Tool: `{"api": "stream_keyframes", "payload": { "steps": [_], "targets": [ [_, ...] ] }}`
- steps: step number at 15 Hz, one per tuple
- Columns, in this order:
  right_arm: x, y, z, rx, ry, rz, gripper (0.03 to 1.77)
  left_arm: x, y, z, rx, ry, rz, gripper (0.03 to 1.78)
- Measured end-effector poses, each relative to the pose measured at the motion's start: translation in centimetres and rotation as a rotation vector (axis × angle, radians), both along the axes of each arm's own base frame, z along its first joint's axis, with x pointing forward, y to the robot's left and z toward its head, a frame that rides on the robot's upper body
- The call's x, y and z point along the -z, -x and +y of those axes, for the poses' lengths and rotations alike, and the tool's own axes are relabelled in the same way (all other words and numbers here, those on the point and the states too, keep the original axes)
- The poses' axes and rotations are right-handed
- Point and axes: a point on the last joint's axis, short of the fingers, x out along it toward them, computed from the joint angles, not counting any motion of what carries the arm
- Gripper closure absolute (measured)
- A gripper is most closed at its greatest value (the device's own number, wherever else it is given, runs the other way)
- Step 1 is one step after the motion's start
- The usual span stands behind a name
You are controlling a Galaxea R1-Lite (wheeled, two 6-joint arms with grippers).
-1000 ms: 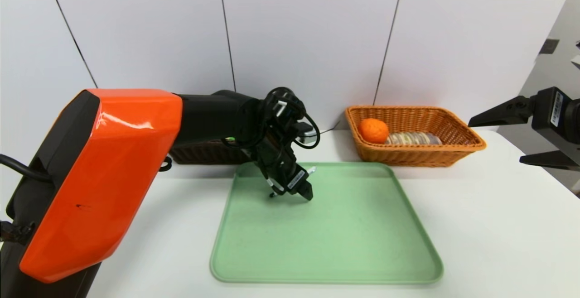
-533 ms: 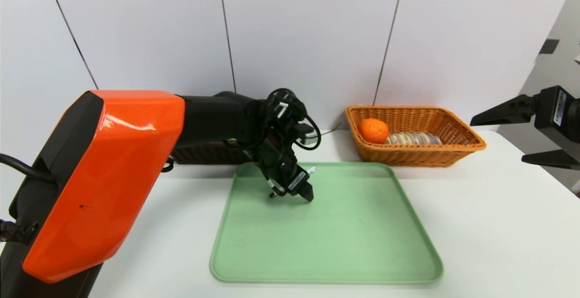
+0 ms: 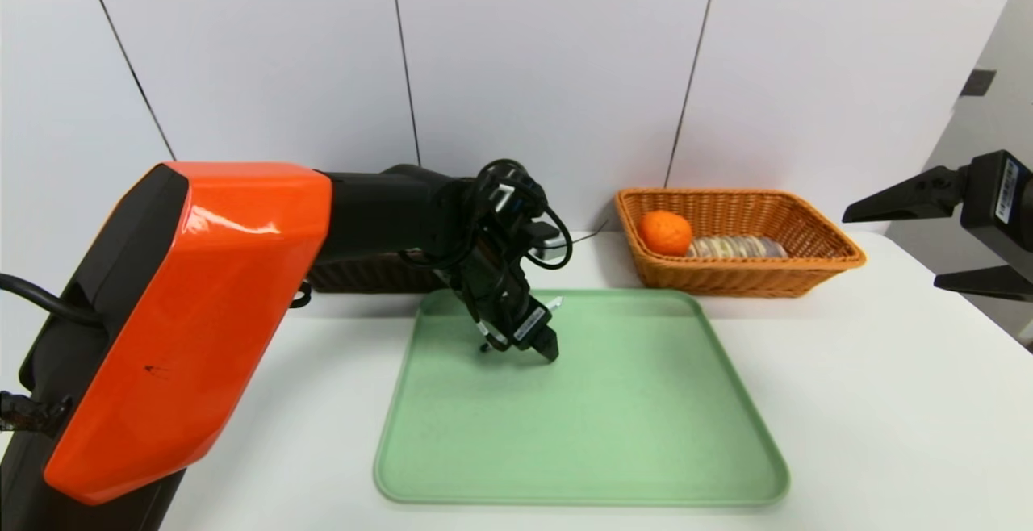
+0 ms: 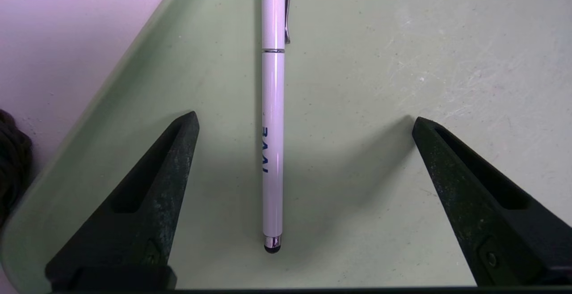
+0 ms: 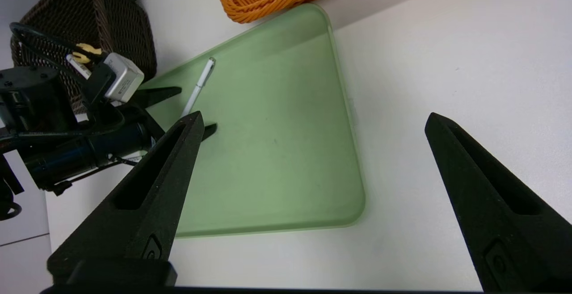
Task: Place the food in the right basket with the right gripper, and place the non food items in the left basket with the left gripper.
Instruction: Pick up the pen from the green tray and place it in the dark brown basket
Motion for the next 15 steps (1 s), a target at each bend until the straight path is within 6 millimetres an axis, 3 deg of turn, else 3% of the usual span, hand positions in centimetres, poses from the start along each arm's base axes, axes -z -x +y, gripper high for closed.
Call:
{"api": "stream_keyframes", "payload": {
  "steps": [3,6,10,11,12,15],
  "targets": [
    [-0.1,0.14,-0.02,0.0,-0.001,-0.004,0.09,0.16,-0.07,-0.03,0.0,-0.002,0.002,0.13],
    [-0.18,0.28,-0.04,-0.001,-0.002,-0.009,0.09,0.48,-0.18,-0.11,-0.002,-0.003,0.007,0.64],
    [-0.32,0.49,-0.07,-0.004,-0.001,-0.017,0.09,0.84,-0.26,-0.17,-0.004,-0.006,0.016,1.07],
    [-0.36,0.53,-0.08,-0.004,-0.002,-0.019,0.09,0.87,-0.27,-0.18,-0.004,-0.006,0.017,1.49],
    [-0.39,0.56,-0.08,-0.004,-0.002,-0.021,0.09,0.9,-0.26,-0.18,-0.005,-0.006,0.02,1.77],
    [-0.48,0.67,-0.1,-0.005,-0.003,-0.026,0.09,0.91,-0.29,-0.09,-0.007,-0.007,0.021,1.77]
  ]
}}
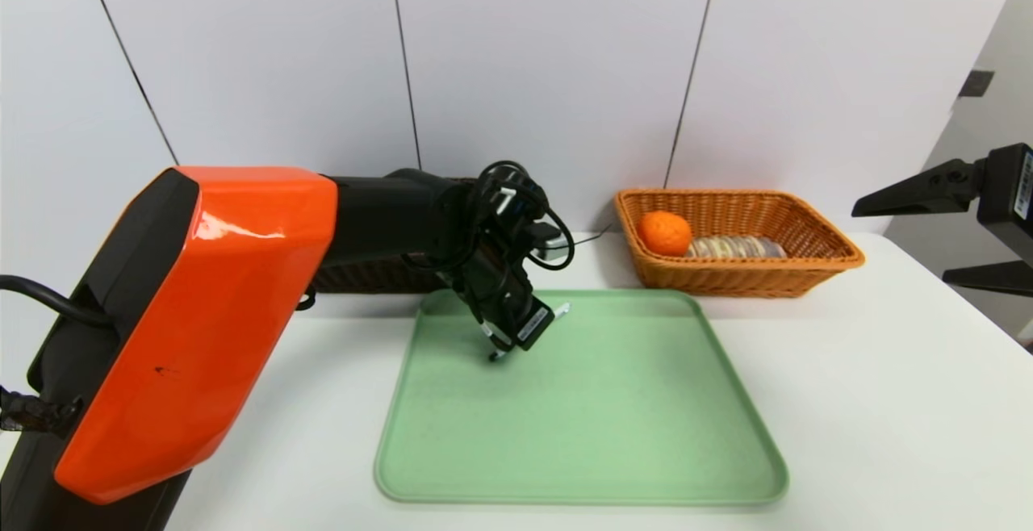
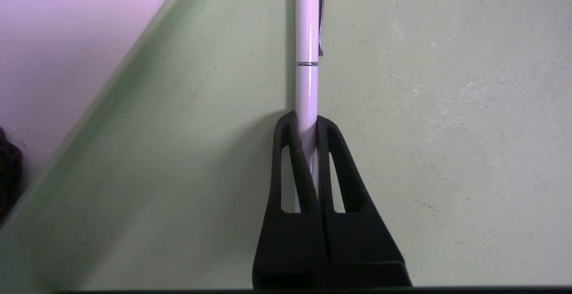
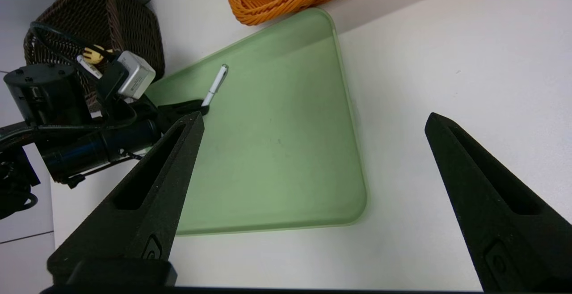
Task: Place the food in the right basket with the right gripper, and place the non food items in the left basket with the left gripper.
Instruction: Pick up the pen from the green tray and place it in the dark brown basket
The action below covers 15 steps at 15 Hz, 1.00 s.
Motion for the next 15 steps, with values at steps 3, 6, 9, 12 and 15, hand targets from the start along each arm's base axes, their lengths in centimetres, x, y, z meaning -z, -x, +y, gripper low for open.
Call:
{"api": "stream_keyframes", "payload": {
  "steps": [3,6,9,12,15],
  "targets": [
    [-0.1,0.2,0.0,-0.001,-0.001,-0.007,0.09,-0.5,0.2,0.1,0.001,0.003,-0.005,1.77],
    [-0.2,0.3,0.0,-0.001,-0.002,-0.012,0.09,-2.3,1.1,0.0,0.015,0.027,-0.038,1.77],
    [-0.2,0.4,0.0,0.0,-0.001,-0.011,0.09,-5.4,2.8,-0.4,0.039,0.085,-0.104,1.77],
    [-0.1,0.4,-0.1,0.001,0.001,-0.007,0.09,-10.2,4.8,-0.5,0.028,0.229,-0.228,1.77],
    [-0.1,0.4,-0.1,0.006,0.008,-0.005,0.09,-14.1,6.4,0.8,-0.088,0.299,-0.335,1.77]
  ]
}}
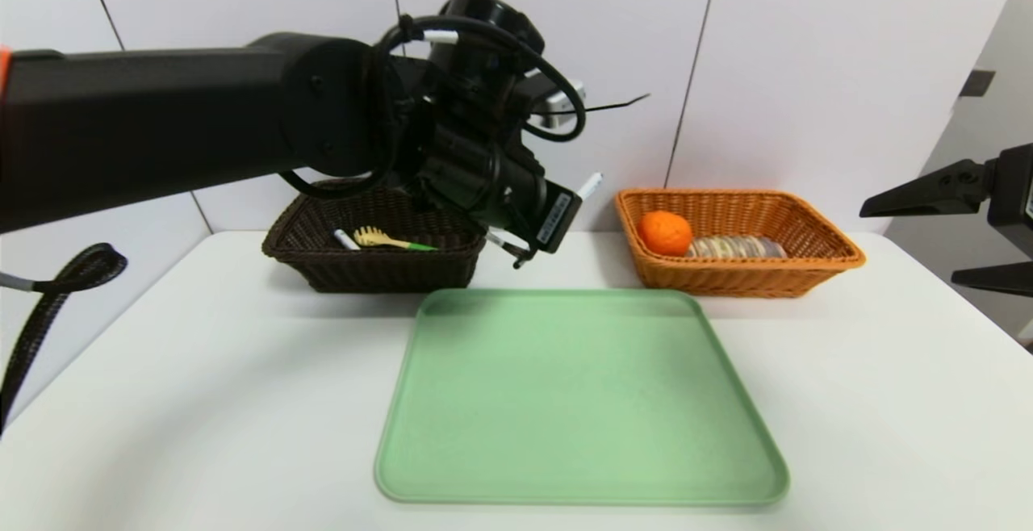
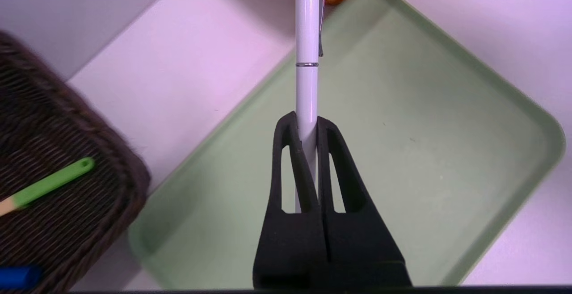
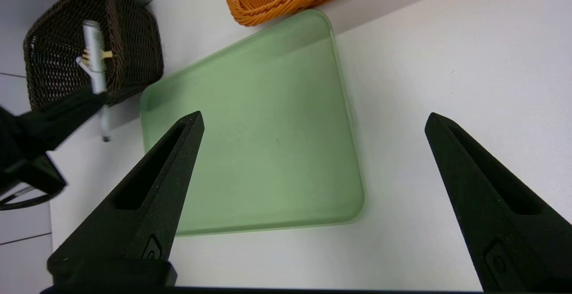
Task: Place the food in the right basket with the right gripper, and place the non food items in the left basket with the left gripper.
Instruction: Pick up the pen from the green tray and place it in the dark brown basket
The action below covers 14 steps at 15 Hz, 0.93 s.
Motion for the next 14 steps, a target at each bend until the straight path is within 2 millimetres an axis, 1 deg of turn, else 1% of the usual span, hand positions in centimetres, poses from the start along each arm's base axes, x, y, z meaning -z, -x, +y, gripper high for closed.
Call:
{"api": "stream_keyframes", "payload": {
  "steps": [2,4,5,6,8,10,12,14],
  "targets": [
    [0.1,-0.1,0.0,0.002,0.004,0.005,0.09,-1.7,0.3,1.3,-0.173,0.08,-0.011,1.77],
    [0.2,-0.1,0.0,0.004,0.007,0.011,0.09,-2.9,-0.4,3.7,-0.311,0.171,0.008,1.77],
    [0.2,-0.2,0.0,0.005,0.01,0.012,0.09,-3.2,-0.8,5.1,-0.375,0.21,0.03,1.77],
    [0.2,-0.2,0.0,0.007,0.012,0.015,0.09,-3.1,-1.2,6.4,-0.442,0.241,0.067,1.77],
    [0.3,-0.4,0.0,0.016,0.019,0.018,0.09,-2.8,-1.8,8.0,-0.529,0.288,0.117,1.77],
    [0.5,-0.7,0.0,0.029,0.031,0.027,0.09,-2.2,-3.1,10.3,-0.655,0.357,0.177,1.77],
    [0.7,-1.2,0.1,0.03,0.033,0.038,0.09,-1.2,-4.4,12.3,-0.791,0.429,0.26,1.77],
    [1.0,-1.7,0.1,0.032,0.036,0.047,0.09,-0.2,-5.7,13.6,-0.893,0.492,0.309,1.77]
  ]
}}
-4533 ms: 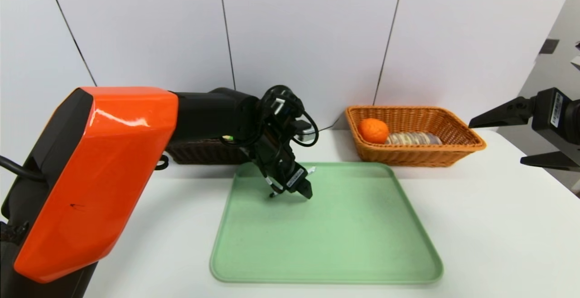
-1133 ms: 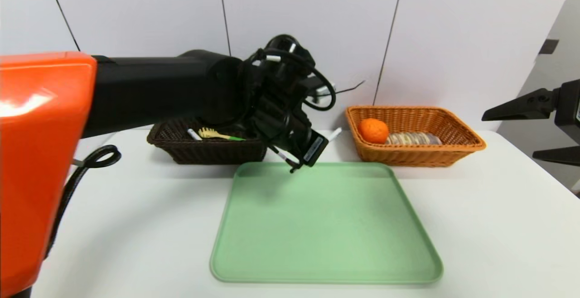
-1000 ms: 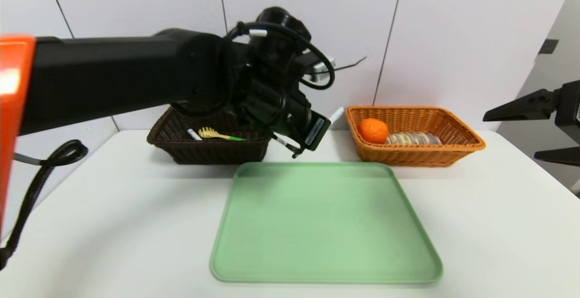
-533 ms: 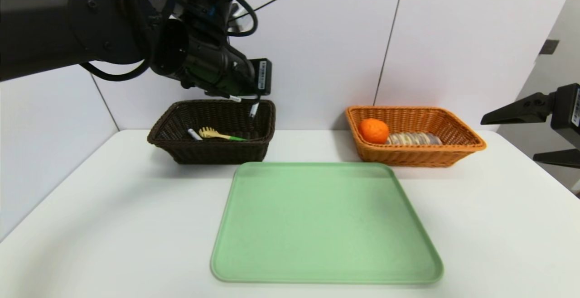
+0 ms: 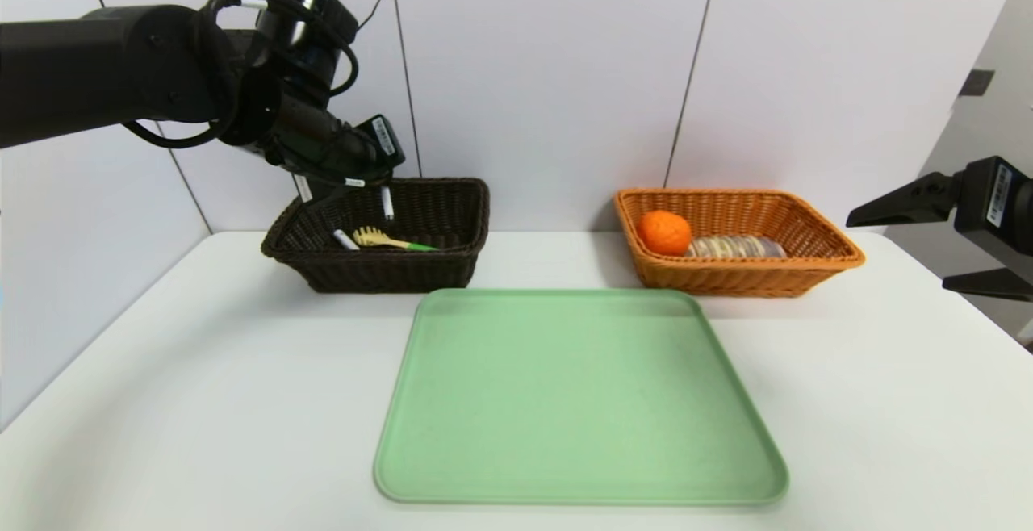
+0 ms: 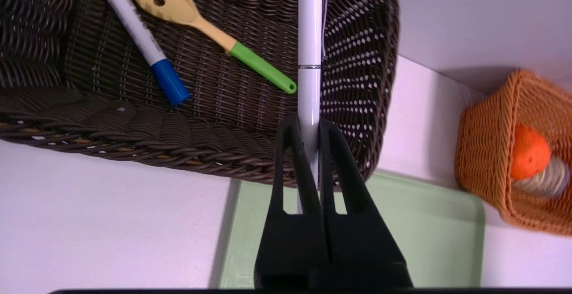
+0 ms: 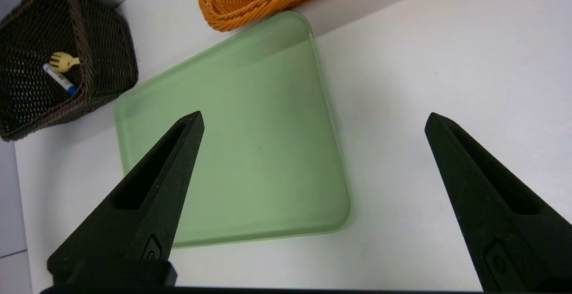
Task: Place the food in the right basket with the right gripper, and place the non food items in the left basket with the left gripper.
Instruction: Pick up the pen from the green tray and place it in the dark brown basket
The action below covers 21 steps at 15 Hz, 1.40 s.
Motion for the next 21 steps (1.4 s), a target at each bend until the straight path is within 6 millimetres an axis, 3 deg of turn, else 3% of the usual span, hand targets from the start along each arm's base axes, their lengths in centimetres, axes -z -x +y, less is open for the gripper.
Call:
{"api": "stream_keyframes", "payload": {
  "steps": [4,8,21],
  "targets": [
    [0.3,-0.7,0.1,-0.002,0.008,0.014,0.09,2.7,-3.2,2.5,-0.145,0.057,0.068,1.77],
    [0.6,-1.2,0.2,0.0,0.01,0.025,0.09,4.3,-5.2,3.2,-0.195,0.081,0.075,1.77],
    [0.6,-1.5,0.3,0.001,0.01,0.016,0.09,7.7,-7.8,3.8,-0.227,0.084,0.107,1.77]
  ]
}}
